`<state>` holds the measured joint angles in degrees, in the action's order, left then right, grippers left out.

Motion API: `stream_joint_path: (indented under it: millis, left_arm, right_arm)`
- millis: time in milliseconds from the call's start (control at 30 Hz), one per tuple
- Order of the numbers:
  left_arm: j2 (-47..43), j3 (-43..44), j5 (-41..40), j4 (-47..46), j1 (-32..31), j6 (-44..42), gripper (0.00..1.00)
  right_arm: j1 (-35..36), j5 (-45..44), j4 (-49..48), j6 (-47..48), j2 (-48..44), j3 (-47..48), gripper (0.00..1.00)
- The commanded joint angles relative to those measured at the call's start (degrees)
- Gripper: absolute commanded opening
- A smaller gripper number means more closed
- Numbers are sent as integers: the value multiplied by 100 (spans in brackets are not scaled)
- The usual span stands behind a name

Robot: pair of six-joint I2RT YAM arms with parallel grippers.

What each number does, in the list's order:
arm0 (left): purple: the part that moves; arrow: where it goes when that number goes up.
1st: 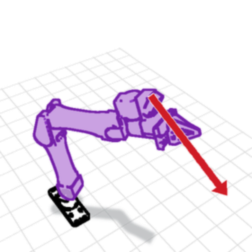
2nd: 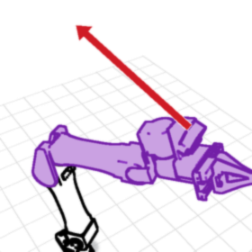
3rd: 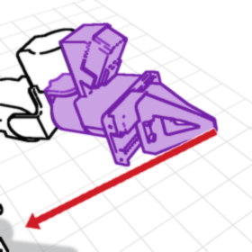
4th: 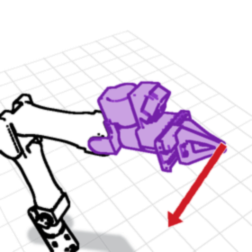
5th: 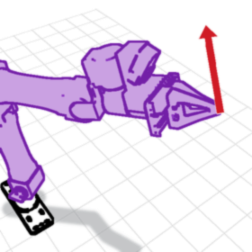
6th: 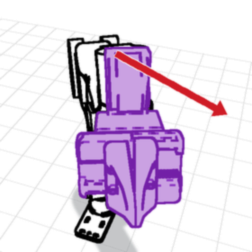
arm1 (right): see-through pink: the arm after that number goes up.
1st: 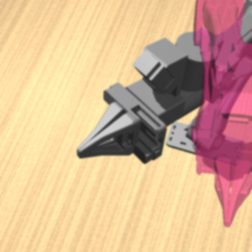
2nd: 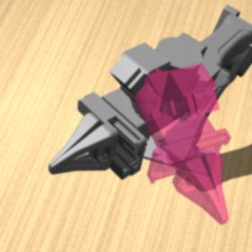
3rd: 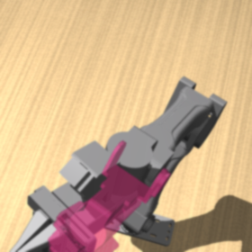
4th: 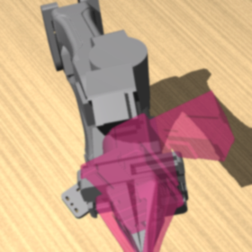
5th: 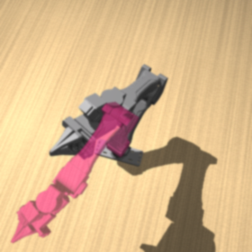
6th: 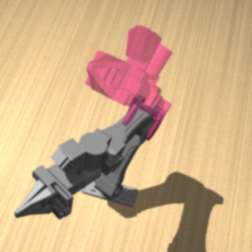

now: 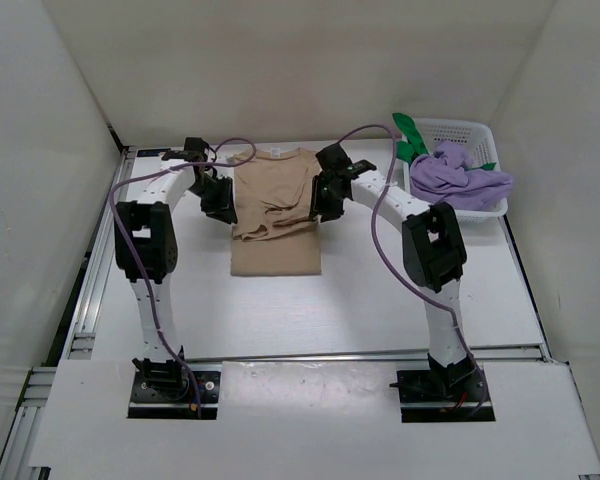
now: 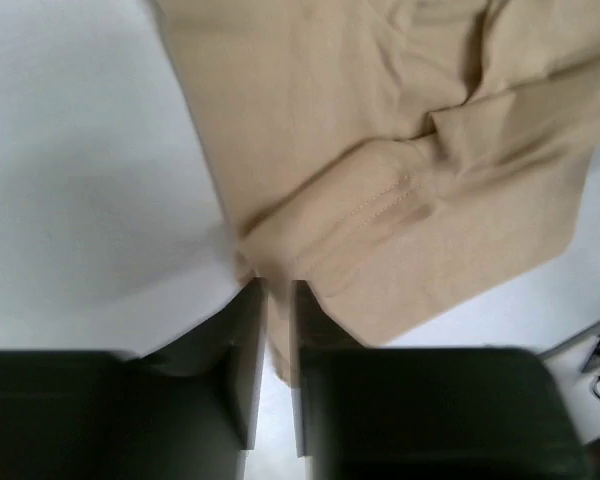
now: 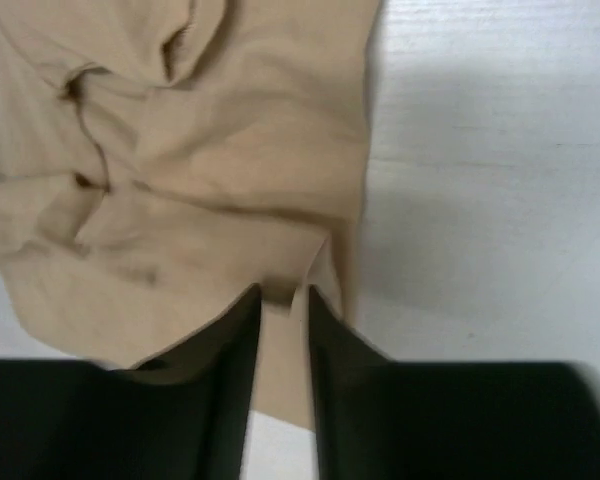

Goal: Fold and stack the t-shirts
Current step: Grab the bottom of the folded rectangular tshirt with both arms

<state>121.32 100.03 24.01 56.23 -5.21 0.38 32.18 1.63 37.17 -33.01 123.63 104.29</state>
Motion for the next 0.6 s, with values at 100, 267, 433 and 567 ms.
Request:
stream_joint_path:
  millis: [100,267,433,567]
  left_arm:
    - [121,720,-379,125,82,-38,47]
    - [-915,-86,-942,21,196,-38,61]
    - [-1681,-1939,-995,20,-251,-38,62]
    - [-1621,-2549,-1056,-111,-446,-38,62]
  right_arm:
    - [-283,233,-52,41,39,425,59]
    - [-152,144,-52,-20,-884,-609,66]
    - [261,461,-130,-231,-1280,-1927,66]
    - [455,584,-455,-512,-1280,-2351,66]
